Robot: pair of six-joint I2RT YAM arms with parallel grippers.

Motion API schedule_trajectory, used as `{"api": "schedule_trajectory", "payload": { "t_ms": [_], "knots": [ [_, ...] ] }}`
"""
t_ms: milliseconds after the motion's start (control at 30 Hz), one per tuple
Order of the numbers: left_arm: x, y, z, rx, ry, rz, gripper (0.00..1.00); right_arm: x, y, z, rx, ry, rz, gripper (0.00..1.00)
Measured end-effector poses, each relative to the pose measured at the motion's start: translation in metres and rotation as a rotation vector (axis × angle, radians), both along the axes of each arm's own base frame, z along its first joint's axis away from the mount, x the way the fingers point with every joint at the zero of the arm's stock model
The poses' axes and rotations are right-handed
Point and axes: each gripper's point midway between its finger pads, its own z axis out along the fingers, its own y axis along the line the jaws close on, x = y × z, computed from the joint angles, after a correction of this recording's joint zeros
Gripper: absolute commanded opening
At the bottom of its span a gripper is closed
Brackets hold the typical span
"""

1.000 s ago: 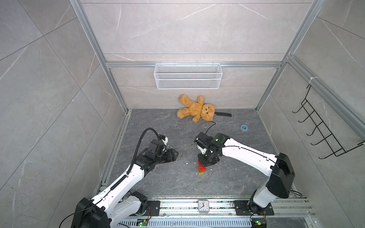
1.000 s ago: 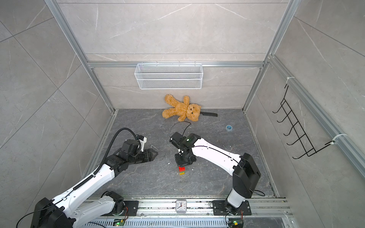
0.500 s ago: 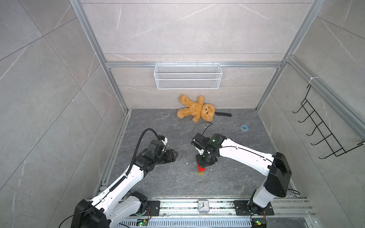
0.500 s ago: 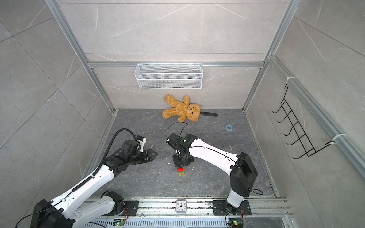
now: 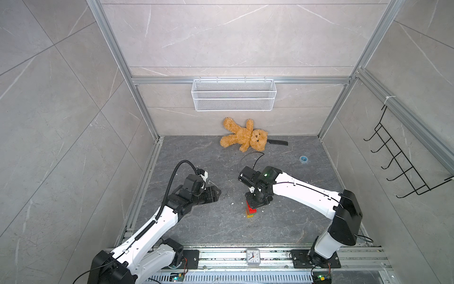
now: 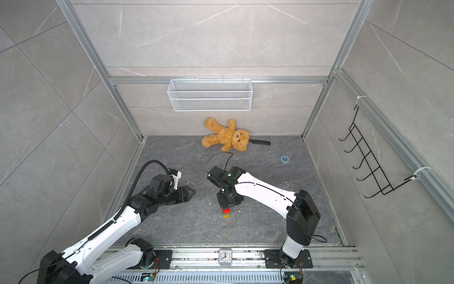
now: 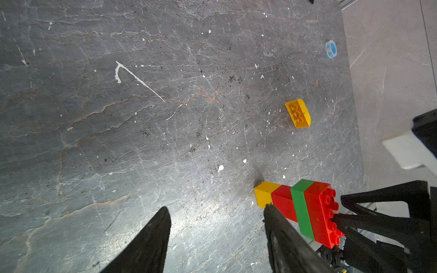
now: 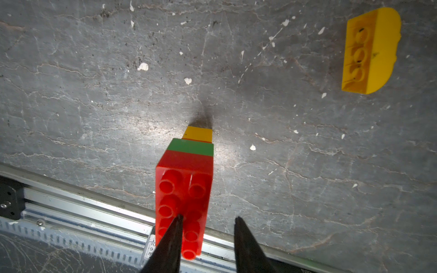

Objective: Assemble an ice cream with lego
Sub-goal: Assemble the lego brick with the lego brick, then adjust the lego brick at the center of the board.

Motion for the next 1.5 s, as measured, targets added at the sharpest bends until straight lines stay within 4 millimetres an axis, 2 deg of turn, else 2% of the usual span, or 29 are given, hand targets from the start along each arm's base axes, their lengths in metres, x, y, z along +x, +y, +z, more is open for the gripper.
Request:
{"api": "schedule_trajectory", "payload": {
  "t_ms": [133, 233, 400, 567, 633, 700, 867, 1033, 1133, 1300, 1500],
  "knots": [
    [0.000, -0.001, -0.001, -0.004, 0.002, -0.003, 0.50, 0.001, -0.004, 0.007, 0.005, -0.020, -0.004, 0.42],
    [-0.005, -0.004, -0.007, -0.013, 0.014, -0.022, 0.43, 0.006, -0.009, 0.023, 0.063, -0.051, -0.026, 0.42],
    [-0.028, -0.015, -0.037, -0.019, 0.083, -0.078, 0.41, 0.041, -0.042, 0.044, 0.132, -0.128, -0.128, 0.43],
    [-0.052, -0.034, -0.051, -0.029, 0.114, -0.152, 0.38, 0.049, -0.034, 0.046, 0.179, -0.157, -0.106, 0.47],
    [-0.058, -0.046, -0.054, -0.049, 0.107, -0.187, 0.38, 0.056, -0.040, 0.037, 0.178, -0.156, -0.120, 0.51],
    [-0.064, -0.057, -0.060, -0.061, 0.107, -0.218, 0.37, 0.067, -0.059, 0.024, 0.165, -0.151, -0.167, 0.54],
    [-0.070, -0.083, -0.085, -0.049, 0.131, -0.282, 0.33, 0.108, -0.116, -0.003, 0.148, -0.177, -0.330, 0.58],
    [-0.065, -0.104, -0.102, -0.037, 0.147, -0.313, 0.27, 0.150, -0.144, -0.020, 0.216, -0.221, -0.435, 0.59],
    [-0.060, -0.119, -0.105, -0.039, 0.149, -0.330, 0.24, 0.166, -0.145, -0.033, 0.250, -0.219, -0.453, 0.59],
    [-0.056, -0.138, -0.101, -0.054, 0.138, -0.353, 0.20, 0.179, -0.129, -0.057, 0.310, -0.171, -0.434, 0.59],
    [-0.065, -0.145, -0.101, -0.054, 0.146, -0.373, 0.19, 0.184, -0.118, -0.055, 0.376, -0.172, -0.413, 0.61]
  ]
}}
